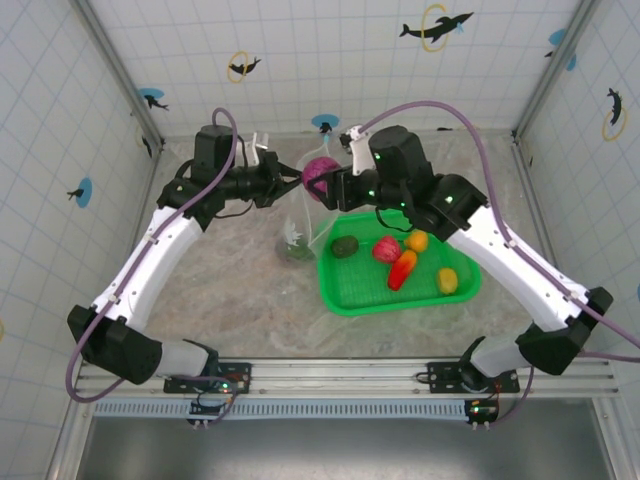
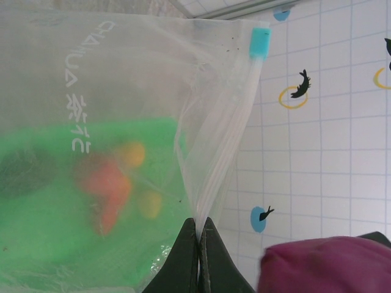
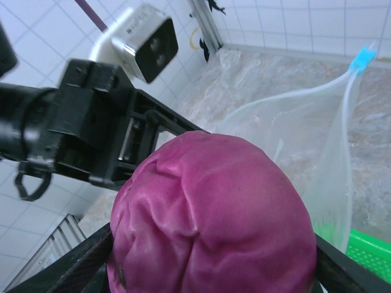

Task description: Place the food in the zip-top bag and seal the zipper

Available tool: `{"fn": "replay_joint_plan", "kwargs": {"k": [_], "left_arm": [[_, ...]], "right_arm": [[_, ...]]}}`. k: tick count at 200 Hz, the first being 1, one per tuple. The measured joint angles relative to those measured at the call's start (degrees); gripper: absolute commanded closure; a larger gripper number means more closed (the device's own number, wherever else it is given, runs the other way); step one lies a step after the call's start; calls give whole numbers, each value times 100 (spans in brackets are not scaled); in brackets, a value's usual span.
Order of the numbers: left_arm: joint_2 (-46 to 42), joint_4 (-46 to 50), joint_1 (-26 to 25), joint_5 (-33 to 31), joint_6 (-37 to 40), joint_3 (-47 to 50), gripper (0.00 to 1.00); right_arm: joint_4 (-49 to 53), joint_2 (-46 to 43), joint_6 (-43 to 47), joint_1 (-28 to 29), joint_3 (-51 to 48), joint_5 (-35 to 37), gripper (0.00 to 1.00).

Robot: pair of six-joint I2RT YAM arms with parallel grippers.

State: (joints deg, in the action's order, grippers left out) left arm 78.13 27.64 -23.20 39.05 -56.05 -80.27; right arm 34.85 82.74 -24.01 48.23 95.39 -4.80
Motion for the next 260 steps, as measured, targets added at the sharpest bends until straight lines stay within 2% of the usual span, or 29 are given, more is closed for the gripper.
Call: {"fn": "replay_joint_plan", "kwargs": {"k": [41,51,67,88,173,198,212,234,260], "left_arm": [[-2,-9,0,-2,-52,0,100],[-2,-9,0,-2,-63,0,100],[-2,-7,0,-2,-90,0,100],[-4,-9,0,-2,-96,0,100],[-4,85,0,-109,-79,0,100],[-4,229,2,-254,-76,0,100],[-4,306,2,-343,-76,0,100],[-4,378,7,-409,-76,0,100],[-4,417,7,-463,-61,0,100]], "right_arm": [[-7,184,-26,17,-264,470,34],[39,232,-28,20,-269,629,31],[120,282,-31,20,-273,822,19],[184,306,-22,22,-273,968,14],[63,297,11,20,-278,931,19],[-225,-111,70,-42,-739,962,21],[-396,-522,-4,-247,-1220,944,22],[-682,-1198,-260,-894,-2090,894,23],[-835,-1602,-317,-1377,-3064,754,23]]}}
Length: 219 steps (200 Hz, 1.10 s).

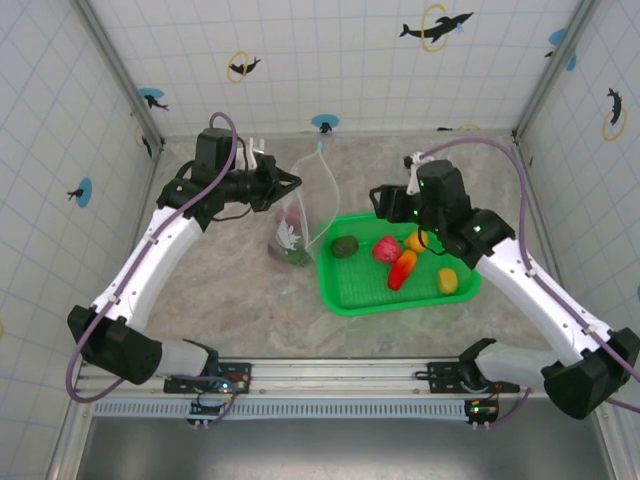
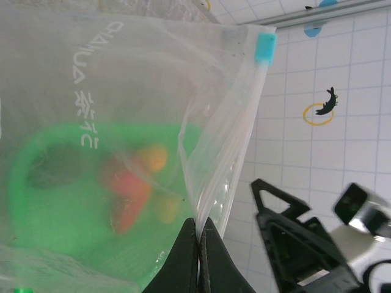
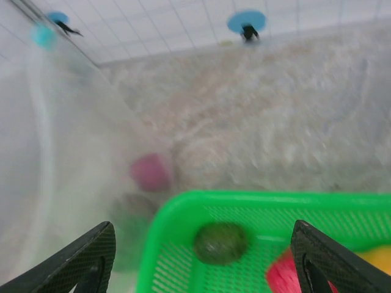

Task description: Place the food in the zip-top bag and seal the zipper

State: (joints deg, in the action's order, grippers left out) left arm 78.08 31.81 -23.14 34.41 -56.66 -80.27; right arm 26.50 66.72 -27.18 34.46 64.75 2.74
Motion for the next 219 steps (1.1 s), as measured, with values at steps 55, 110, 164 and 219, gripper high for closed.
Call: {"fn": "replay_joint_plan", "kwargs": {"k": [55,110,164,219], "left_arm": [[-20,94,11,-83,133,-2,100],[-20,96,11,-83,136,-2,100],[-20,96,11,-83,136,-2,100],[-20,94,11,-83,142,0,100]], "right_arm": [[282,793,223,-92,-734,-33,23],[415,1971,542,-55,-726,68,19],[498,2544,750,-55,-706,105,20],[382,2824,839,-55,-520,-2,37]]}}
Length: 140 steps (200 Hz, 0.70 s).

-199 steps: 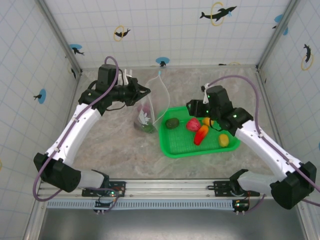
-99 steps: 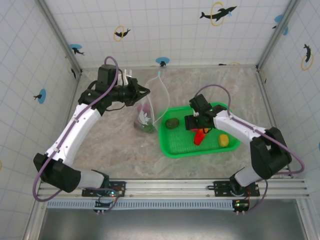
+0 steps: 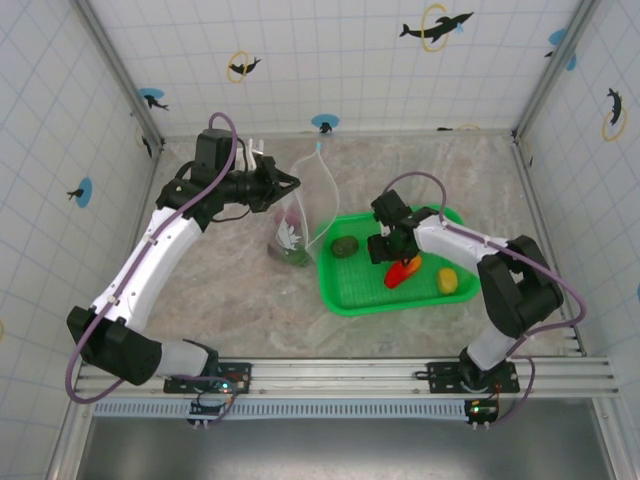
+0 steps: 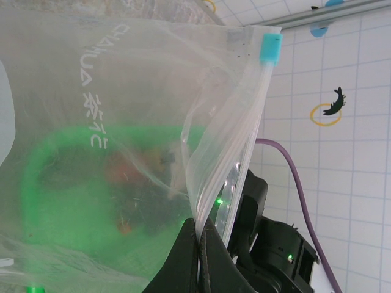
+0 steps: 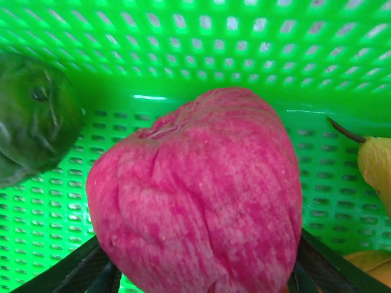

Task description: Place the food in the zip-top bag and seal the zipper

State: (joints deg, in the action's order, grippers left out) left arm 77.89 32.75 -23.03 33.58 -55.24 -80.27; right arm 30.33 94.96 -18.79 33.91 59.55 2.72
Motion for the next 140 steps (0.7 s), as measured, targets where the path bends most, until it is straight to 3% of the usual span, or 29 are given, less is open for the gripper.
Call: {"fn": "replay_joint_plan", "kwargs": {"k": [54,140], "left_arm": [[0,0,0,0,85,0,100],[0,0,0,0,103,0,100]], "right_arm": [[17,-227,22,0,31,-39,45],[682,-2382,9,363,299,4,46]]}}
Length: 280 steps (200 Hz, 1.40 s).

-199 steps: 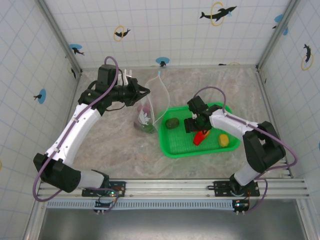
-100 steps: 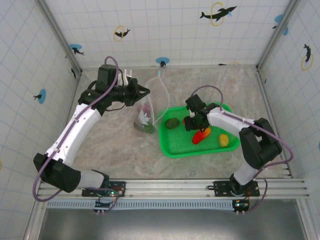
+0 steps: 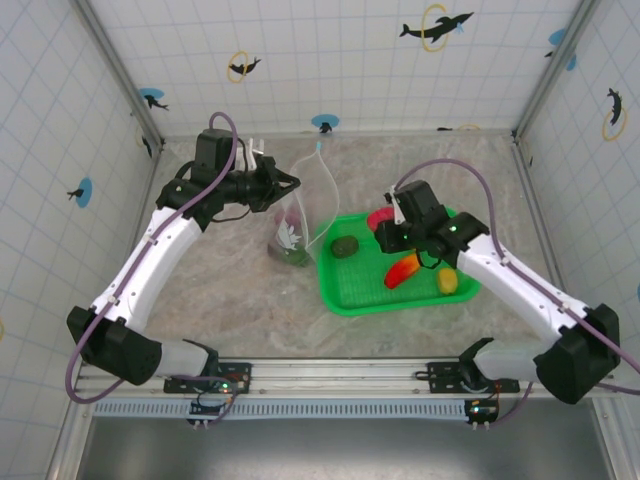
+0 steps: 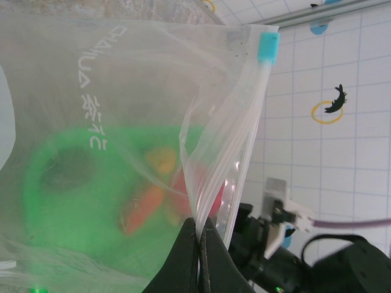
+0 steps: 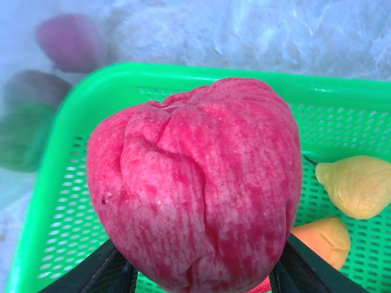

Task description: Place the food in the zip-top bag and seal the zipper

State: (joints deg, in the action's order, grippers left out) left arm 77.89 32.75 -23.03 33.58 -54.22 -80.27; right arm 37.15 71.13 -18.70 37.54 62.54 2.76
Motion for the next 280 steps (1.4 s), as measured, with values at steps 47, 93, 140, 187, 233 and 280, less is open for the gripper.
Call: {"fn": "replay_joint_plan", "kwargs": {"k": [47,93,140,187,233,280], "left_arm": [[0,-7,0,4,-4,0,100],[0,-42,0,52,-44,0,100],[0,-295,0,133,-284,15,100],[-197,-538,0,162,-481,317,100],[-258,-671,0,175,-610,374,100],[-258,-667,0,168,-610,374,100]], "right_arm": [[444,157,-85,487,1851,-46,46],[468,1029,-129,1071,3397,-151,45],[638,1633,-142,1169,3410,-107,39],[791,1725,-188,1231,3407,188,25],[968,1851,-179,1235,3613,260,28],[887,1598,-302,1025,3915,310,33]]}}
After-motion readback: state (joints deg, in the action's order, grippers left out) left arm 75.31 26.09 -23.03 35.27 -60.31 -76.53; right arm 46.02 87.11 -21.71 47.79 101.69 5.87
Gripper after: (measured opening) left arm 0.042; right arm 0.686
